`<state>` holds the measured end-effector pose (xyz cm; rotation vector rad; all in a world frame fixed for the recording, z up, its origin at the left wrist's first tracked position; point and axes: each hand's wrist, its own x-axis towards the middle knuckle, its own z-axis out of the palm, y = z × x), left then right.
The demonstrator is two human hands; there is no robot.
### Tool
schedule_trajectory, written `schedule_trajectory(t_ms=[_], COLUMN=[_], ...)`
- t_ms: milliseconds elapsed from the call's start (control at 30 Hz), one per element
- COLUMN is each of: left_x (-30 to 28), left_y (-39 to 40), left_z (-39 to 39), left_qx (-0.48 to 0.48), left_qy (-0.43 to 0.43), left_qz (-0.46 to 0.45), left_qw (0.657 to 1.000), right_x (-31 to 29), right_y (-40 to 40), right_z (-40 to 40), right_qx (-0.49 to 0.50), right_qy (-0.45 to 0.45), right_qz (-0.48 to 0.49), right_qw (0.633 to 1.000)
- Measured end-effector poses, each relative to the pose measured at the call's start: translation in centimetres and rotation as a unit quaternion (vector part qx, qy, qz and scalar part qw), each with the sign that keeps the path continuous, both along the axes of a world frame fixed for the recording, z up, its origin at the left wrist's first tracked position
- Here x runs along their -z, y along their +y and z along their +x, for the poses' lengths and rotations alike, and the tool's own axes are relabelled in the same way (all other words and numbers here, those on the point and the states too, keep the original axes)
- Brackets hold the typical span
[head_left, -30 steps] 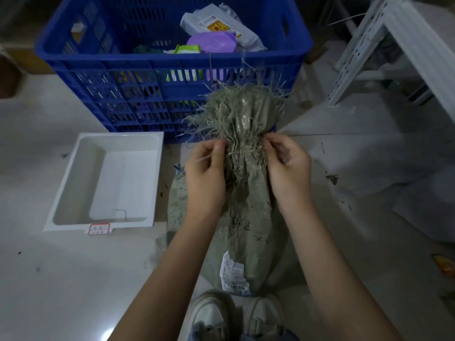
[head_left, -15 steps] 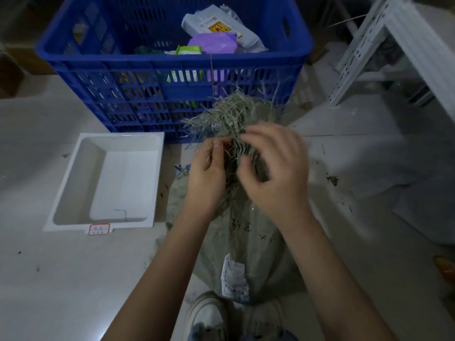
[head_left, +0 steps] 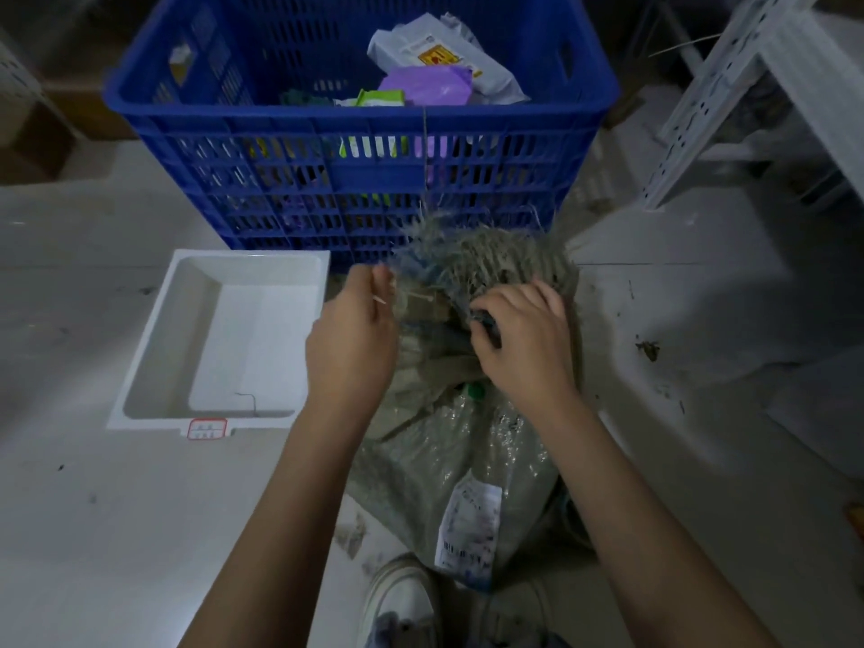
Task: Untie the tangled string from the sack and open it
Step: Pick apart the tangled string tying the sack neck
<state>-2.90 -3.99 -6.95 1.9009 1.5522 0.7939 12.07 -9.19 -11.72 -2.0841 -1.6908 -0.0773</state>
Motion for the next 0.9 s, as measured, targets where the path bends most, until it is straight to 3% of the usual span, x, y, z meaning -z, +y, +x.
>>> schedule_trajectory(t_ms=[67, 100, 167, 200, 267, 333, 400, 500, 633, 800, 900], left_x=[-0.7, -0.8, -0.8, -0.6, 0.1, 0.7, 1.1, 1.7, 2.4, 3.3, 4.2], left_y=[0.3, 0.5, 0.8, 0.9, 0.6, 0.1, -0.4, -0.6, 0.0, 0.5, 1.7], left_z=[-0.8, -1.0, -1.0, -1.0, -0.8, -0.4, -0.2, -0.4, -1.5, -3.2, -4.2], left_qx=[-0.015, -0.023, -0.032, -0.038, -0.041, -0.041, -0.040, -0.036, -0.046, -0.145, -0.216], left_qy=[-0.013, -0.069, -0.195, -0.226, -0.276, -0.320, -0.334, -0.348, -0.369, -0.422, -0.417], left_qz=[0.012, -0.014, -0.101, -0.132, -0.186, -0.242, -0.279, -0.319, -0.348, -0.269, -0.227], left_qw=[1.000, 0.997, 0.975, 0.964, 0.942, 0.915, 0.899, 0.881, 0.861, 0.854, 0.853], right_x=[0.7, 0.8, 0.1, -0.6, -1.9, -1.9, -1.6, -1.2, -1.1, -0.9, -0.6], right_y=[-0.1, -0.2, -0.4, -0.4, -0.2, 0.4, 0.9, 1.6, 2.4, 4.4, 6.4], right_z=[-0.3, -0.5, -1.3, -1.9, -3.6, -4.9, -5.8, -6.3, -6.5, -8.8, -11.2], right_qx=[0.009, 0.006, 0.010, 0.027, 0.062, 0.096, 0.123, 0.175, 0.202, 0.188, 0.175], right_qy=[0.023, 0.051, 0.217, 0.349, 0.596, 0.699, 0.746, 0.774, 0.791, 0.822, 0.821], right_qz=[-0.031, -0.035, -0.004, -0.001, -0.023, -0.043, -0.040, -0.026, -0.033, -0.056, -0.074], right_qw=[0.999, 0.998, 0.976, 0.937, 0.800, 0.707, 0.653, 0.608, 0.577, 0.535, 0.538])
